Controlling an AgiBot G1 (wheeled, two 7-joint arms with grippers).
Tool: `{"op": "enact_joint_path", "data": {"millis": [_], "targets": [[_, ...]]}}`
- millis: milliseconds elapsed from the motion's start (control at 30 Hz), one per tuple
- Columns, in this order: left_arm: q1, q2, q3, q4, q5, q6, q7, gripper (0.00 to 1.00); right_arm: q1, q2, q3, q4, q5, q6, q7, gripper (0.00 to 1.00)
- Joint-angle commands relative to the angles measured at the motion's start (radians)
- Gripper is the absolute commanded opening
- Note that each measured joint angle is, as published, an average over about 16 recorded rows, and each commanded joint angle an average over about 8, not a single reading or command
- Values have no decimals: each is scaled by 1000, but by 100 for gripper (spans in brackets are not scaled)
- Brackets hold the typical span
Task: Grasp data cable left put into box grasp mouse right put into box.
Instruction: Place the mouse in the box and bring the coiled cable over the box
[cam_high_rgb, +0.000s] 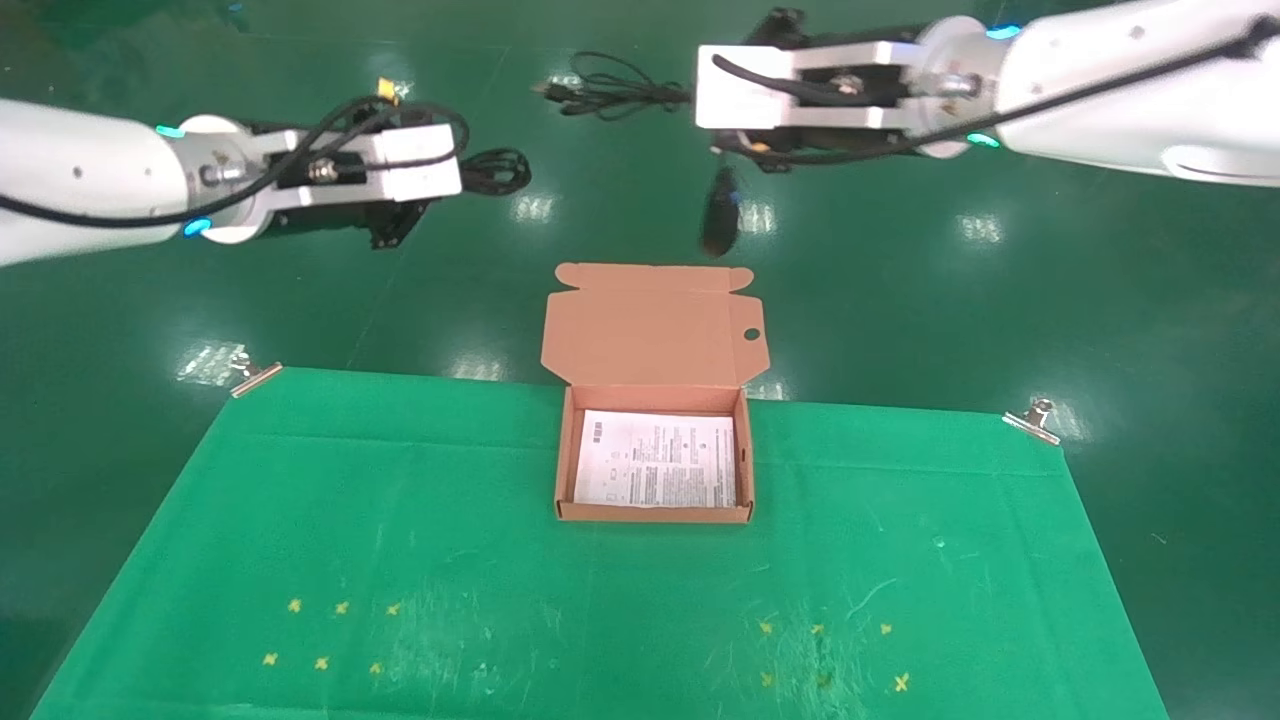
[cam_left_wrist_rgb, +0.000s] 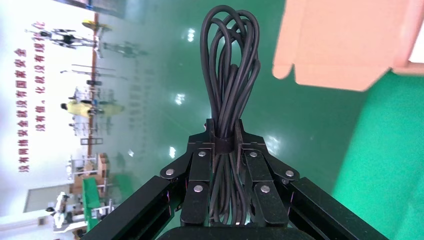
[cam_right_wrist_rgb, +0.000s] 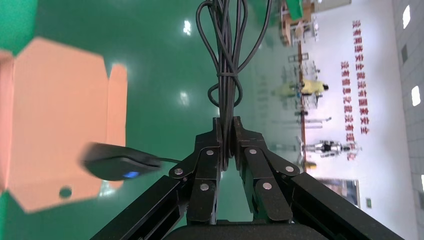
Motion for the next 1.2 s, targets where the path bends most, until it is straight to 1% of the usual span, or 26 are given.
{"op": "enact_joint_path", "data": {"millis": [33,200,367,533,700,967,1200], "targets": [[-11,14,0,8,5,-9,-1,0,17,-33,10,-53,29,8,-46,0],[-21,23,-1,10,7,-18,5,0,40,-69,25,-129,70,3,-106,0],[-20,23,0,12,11,-19,9,0,42,-83,34,-160,90,3,-130,0],[-3,11,9,19,20,-5,11,0,18,-84,30,-162,90,6,-132,0],[12,-2,20,26,48,10,0,0,-9,-98,18,-194,80,9,-133,0],[38,-27,37,4,113,46,-50,0,-73,-140,5,-263,95,-4,-148,0],[57,-56,41,-30,153,88,-103,0,-126,-164,-4,-315,128,5,-173,0]]}}
